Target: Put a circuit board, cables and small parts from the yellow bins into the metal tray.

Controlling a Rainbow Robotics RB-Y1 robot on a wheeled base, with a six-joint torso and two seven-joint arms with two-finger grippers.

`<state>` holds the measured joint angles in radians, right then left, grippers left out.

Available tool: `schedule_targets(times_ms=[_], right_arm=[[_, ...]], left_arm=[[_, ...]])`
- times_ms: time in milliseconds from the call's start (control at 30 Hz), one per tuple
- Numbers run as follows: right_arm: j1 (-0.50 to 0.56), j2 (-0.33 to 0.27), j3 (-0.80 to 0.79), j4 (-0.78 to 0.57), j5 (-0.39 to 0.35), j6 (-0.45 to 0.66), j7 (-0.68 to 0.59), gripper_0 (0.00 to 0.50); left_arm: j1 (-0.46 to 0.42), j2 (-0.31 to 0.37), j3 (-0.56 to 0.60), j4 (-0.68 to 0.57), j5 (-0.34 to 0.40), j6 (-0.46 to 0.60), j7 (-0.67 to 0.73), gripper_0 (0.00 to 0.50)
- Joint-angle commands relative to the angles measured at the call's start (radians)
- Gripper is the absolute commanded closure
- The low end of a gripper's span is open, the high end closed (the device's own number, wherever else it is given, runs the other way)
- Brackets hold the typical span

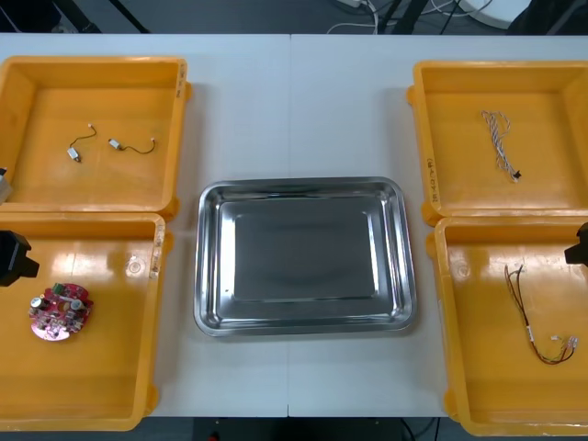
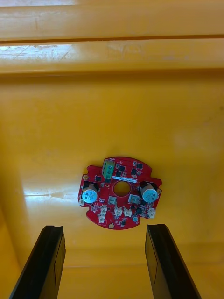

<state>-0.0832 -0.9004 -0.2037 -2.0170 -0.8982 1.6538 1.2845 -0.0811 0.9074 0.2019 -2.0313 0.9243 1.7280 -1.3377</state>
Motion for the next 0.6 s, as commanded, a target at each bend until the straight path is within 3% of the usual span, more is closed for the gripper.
schedule_targets(times_ms=[33,300,600], right_arm=[[0.083,-0.022,-0.017,-0.066,0.016,-0.06,0.003,0.0],[0.181,0.017,-0.016,-0.086,0.022,-0.163,0.007,0.0],[0.221,0.084,-0.009,-0.088,0.016,-0.166,0.029,0.0]], left_arm=[[0.012,0.048,-0.021,0.028,0.001,-0.044,-0.198,0.0],[0.014,0.054,-0.055,0.082,-0.002,-0.168,-0.299,0.0],[0.035,0.093,-0.125,0.082,0.001,-0.283,-0.31,0.0]])
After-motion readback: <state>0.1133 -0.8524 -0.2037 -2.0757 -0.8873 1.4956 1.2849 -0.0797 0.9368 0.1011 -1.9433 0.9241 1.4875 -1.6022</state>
